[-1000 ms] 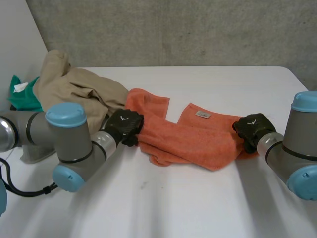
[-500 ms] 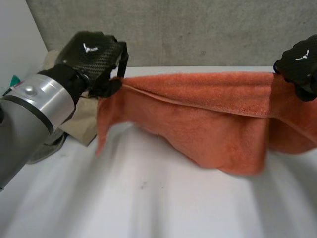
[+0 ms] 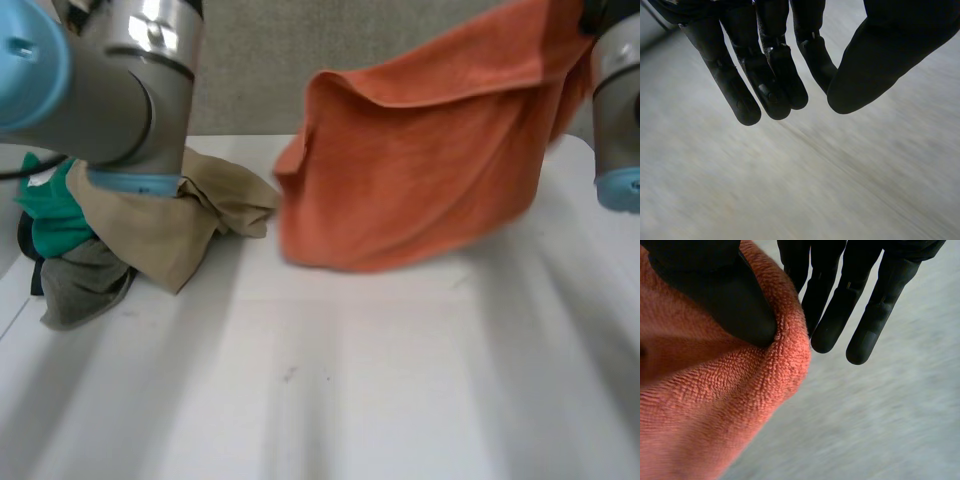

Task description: Fold the laundry.

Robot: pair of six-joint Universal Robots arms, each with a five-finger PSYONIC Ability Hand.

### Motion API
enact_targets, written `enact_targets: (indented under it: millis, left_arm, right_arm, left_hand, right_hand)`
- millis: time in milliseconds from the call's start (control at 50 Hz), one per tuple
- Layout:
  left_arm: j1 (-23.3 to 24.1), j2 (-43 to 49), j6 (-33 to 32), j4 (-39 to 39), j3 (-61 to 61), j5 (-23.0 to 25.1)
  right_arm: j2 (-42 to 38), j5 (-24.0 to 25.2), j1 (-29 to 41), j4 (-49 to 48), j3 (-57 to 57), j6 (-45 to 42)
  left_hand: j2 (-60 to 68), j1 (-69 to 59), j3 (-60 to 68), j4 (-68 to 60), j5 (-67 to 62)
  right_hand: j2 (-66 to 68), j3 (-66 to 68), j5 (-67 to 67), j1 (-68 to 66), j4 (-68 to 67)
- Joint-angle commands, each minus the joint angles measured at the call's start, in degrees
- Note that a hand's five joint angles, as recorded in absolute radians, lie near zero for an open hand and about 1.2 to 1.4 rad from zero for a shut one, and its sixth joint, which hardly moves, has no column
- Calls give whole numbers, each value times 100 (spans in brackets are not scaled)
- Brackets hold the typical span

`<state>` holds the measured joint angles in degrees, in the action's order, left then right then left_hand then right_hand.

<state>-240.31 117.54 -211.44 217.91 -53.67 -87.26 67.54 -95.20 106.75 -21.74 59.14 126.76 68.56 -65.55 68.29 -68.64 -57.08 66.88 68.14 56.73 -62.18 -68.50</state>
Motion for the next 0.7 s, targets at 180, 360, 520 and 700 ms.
enact_targets:
  millis: [180, 360, 520, 700]
  left_arm:
    - [28, -399, 121, -662, -2155, 25]
    - [274, -30, 840, -803, -2824, -19]
    - [247, 532, 2273, -803, -2605, -28]
    - [326, 1200, 2520, -812, -2244, 60]
  right_arm:
    - [-127, 573, -49, 1892, 422, 24]
    - [4, 599, 162, 2095, 880, 86]
    - [812, 590, 768, 2156, 765, 270]
    - [1945, 731, 1646, 2384, 1152, 288]
  left_hand:
    - [1144, -1445, 1171, -1136, -1292]
    - [-5291, 4991, -5264, 5299, 5143]
    - [-5616, 5315, -5589, 5624, 5468]
    - [-5633, 5332, -5606, 5641, 5485]
  right_hand:
    - [1312, 1186, 1327, -1782, -1150]
    - [1312, 1186, 1327, -1782, -1150]
    - [1312, 1186, 1327, -1782, -1150]
    - [1312, 1186, 1327, -1782, -1150]
